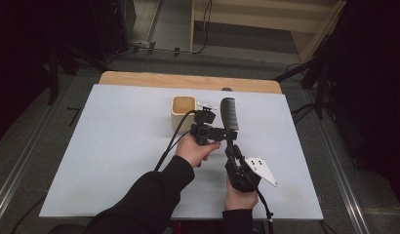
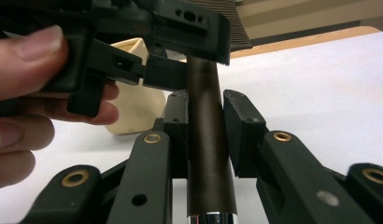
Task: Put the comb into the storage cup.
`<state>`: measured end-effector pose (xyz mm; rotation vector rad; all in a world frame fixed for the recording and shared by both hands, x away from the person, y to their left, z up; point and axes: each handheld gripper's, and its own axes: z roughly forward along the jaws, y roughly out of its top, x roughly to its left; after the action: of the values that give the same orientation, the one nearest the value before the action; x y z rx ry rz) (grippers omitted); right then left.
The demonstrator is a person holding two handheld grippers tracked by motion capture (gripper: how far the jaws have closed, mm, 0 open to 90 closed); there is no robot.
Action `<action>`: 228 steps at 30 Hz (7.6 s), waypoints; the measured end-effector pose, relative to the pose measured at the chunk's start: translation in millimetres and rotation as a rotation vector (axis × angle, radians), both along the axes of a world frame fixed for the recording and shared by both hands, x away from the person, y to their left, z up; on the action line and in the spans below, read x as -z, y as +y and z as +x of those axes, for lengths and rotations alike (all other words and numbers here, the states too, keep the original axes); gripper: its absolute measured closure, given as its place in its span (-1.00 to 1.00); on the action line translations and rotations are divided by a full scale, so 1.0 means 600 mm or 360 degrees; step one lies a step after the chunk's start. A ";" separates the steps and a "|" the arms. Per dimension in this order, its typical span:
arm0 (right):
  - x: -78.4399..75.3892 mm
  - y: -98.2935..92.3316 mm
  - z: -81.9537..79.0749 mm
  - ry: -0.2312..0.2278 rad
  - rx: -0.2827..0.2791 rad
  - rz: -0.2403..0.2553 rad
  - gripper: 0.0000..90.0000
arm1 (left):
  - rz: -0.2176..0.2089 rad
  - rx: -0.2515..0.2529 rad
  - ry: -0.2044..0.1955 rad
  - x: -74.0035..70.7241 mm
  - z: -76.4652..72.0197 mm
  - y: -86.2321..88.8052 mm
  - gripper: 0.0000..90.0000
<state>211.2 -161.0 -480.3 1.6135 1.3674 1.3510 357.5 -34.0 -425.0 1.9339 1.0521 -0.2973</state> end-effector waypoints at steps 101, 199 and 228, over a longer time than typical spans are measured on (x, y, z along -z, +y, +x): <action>-0.027 -0.034 0.013 0.0233 -0.0824 -0.0180 -0.40 | -0.0119 0.0019 -0.0228 -0.039 0.007 0.066 0.62; -0.018 -0.185 0.002 0.0522 -0.1173 -0.0383 -0.50 | -0.0153 0.0032 -0.0498 -0.124 0.063 0.150 0.62; -0.019 -0.186 0.003 0.0516 -0.1171 -0.0361 -0.50 | -0.0153 -0.0063 -0.0533 -0.150 0.140 0.154 0.62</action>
<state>212.9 -272.6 -469.1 1.2508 2.3740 1.2669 441.3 58.4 -335.3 1.7972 0.8376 0.0010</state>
